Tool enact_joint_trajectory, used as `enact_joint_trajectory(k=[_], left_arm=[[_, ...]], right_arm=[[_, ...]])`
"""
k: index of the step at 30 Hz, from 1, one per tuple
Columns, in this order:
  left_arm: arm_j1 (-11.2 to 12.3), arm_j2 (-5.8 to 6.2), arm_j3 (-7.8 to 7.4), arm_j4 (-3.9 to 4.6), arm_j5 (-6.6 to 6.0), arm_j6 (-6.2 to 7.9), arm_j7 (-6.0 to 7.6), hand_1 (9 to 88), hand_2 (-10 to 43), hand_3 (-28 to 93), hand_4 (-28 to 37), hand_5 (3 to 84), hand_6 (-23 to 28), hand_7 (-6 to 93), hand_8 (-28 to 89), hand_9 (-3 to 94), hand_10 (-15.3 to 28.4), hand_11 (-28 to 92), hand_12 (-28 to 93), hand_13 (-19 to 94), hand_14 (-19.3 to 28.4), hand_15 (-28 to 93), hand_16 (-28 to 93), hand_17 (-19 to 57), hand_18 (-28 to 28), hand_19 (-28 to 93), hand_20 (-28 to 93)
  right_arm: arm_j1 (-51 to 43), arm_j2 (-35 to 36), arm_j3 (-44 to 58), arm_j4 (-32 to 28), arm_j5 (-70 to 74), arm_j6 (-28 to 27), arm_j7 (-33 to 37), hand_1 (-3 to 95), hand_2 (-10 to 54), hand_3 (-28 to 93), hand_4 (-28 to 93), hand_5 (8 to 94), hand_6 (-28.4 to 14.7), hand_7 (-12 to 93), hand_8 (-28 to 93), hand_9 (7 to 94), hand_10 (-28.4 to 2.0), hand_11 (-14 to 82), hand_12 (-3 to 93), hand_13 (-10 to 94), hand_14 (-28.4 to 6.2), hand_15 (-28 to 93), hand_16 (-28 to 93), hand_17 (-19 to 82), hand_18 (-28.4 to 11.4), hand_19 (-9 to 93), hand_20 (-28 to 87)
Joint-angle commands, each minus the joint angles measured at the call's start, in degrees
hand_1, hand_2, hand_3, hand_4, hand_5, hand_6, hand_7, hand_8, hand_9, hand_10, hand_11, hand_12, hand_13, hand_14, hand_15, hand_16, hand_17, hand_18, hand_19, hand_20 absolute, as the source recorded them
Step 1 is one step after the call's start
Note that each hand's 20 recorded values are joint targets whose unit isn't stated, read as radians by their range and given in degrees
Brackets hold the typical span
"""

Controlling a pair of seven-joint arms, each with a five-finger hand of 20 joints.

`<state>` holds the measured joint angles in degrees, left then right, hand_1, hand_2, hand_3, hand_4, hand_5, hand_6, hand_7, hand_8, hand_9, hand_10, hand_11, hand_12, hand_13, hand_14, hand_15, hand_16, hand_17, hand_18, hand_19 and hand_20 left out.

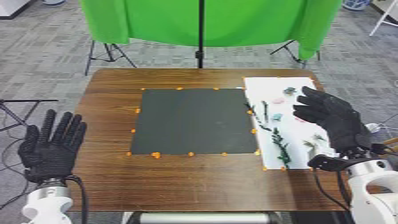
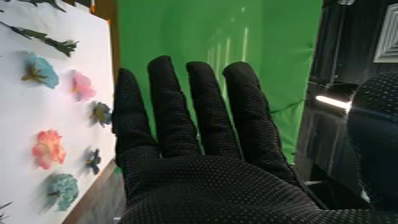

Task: Arrange flowers

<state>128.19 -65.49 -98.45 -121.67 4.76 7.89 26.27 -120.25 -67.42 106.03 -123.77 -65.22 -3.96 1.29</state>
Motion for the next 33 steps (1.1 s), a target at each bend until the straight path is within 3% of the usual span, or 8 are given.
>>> enact_joint_trajectory(k=[1,4,8,15,20,23,28,33], left_arm=[[1.2,-0.52,0.29,-0.3,-0.74,1.11,0.45,23.8,11.8,78,-28.3,22.5,2.7,9.5,-13,39.6,14.7,15,7,31,14.5,21,-6,-2.3,10.9,27,10],[1.6,-0.64,0.14,-0.41,-0.65,1.2,0.63,23.9,11.8,78,-28.3,20.3,2.3,11.3,-15,39.3,14.6,15,7,31,14.6,21,-6,-2.4,11.0,27,10],[1.9,-0.66,0.14,-0.59,-0.55,1.02,0.55,24.1,11.8,78,-28.3,21.1,2.7,11.8,-15,39.3,14.6,15,7,31,14.6,21,-6,-2.5,11.2,28,10],[2.1,-0.46,-0.11,-1.14,-1.31,1.94,1.39,24.2,11.8,78,-28.3,18.4,2.3,11.8,-15,38.7,14.6,15,7,31,14.5,21,-6,-2.7,11.2,28,10],[1.9,-0.36,-0.4,-0.93,-1.12,1.97,1.01,24.4,11.8,78,-28.3,14.8,1.8,13.6,-17,37.9,14.6,15,7,30,14.5,21,-6,-2.7,11.2,28,10],[2.2,-0.41,-0.34,-0.91,-0.6,1.52,0.65,24.5,11.7,78,-28.3,19.5,2.9,12.6,-16,38.2,14.6,15,7,31,14.7,22,-6,-2.6,11.3,28,10],[2.1,-0.35,-0.03,-0.86,-0.82,1.36,0.45,24.4,11.8,78,-28.3,26.1,4.6,10.3,-14,38.7,14.7,15,7,31,14.8,22,-6,-2.8,11.5,28,10],[2.0,-0.15,0.09,-0.75,-0.84,1.37,0.35,24.4,11.9,78,-28.3,27.6,4.9,9.5,-13,38.8,14.7,15,7,31,14.8,22,-6,-2.9,11.6,28,10]], right_arm=[[-1.0,-0.7,1.1,-0.3,0.2,-1.0,0.2,12.3,1.2,83,-27,45.2,-4.7,11,-11,46.3,-15.4,6.3,11.2,40,-15.8,12,17,15,-18.4,31,18],[-0.6,-0.5,1.6,-1.1,-4.8,0.2,2.7,12.6,1.4,83,-27,45.2,-4.6,11,-11,46.4,-15.4,6.4,11.2,41,-15.6,13,18,15,-18.4,33,19],[0.4,2.6,0.6,-3.6,-42.4,0.7,7.4,15.2,3.3,81,-27,47.3,-5.9,11,-11,53.3,-17.6,11.6,13.4,51,-15.2,34,18,18,-20.6,60,26],[0.7,9.1,-5.7,-5.4,-59.5,0.5,21.2,20.1,-9.3,75,-26,63.7,-5.0,26,-14,63.3,-18.8,37.1,23.3,57,-15.8,64,20,27,-22.7,83,30],[1.2,10.2,-8.6,-5.3,-63.3,-3.7,26.3,20.9,-9.5,72,-28,64.5,-4.6,36,-15,63.3,-18.8,45.1,26.8,58,-16.2,69,22,29,-23.3,87,30],[0.3,9.3,-9.4,-5.0,-60.8,1.0,26.6,21.0,-9.5,71,-28,64.5,-4.7,36,-15,63.2,-19.1,45.2,26.8,58,-16.4,69,22,29,-23.4,87,30],[0.8,10.4,-12.9,-3.7,-74.9,-3.5,29.0,22.3,-9.5,72,-27,64.7,-4.8,36,-16,63.5,-19.3,44.9,26.6,59,-16.3,69,22,30,-23.5,87,29],[3.4,12.9,-18.1,-0.3,-79.9,-2.4,30.4,24.5,-9.5,68,-28,66.5,-4.1,42,-15,65.8,-18.8,48.1,27.5,62,-16.2,70,22,32,-24.3,90,29]])
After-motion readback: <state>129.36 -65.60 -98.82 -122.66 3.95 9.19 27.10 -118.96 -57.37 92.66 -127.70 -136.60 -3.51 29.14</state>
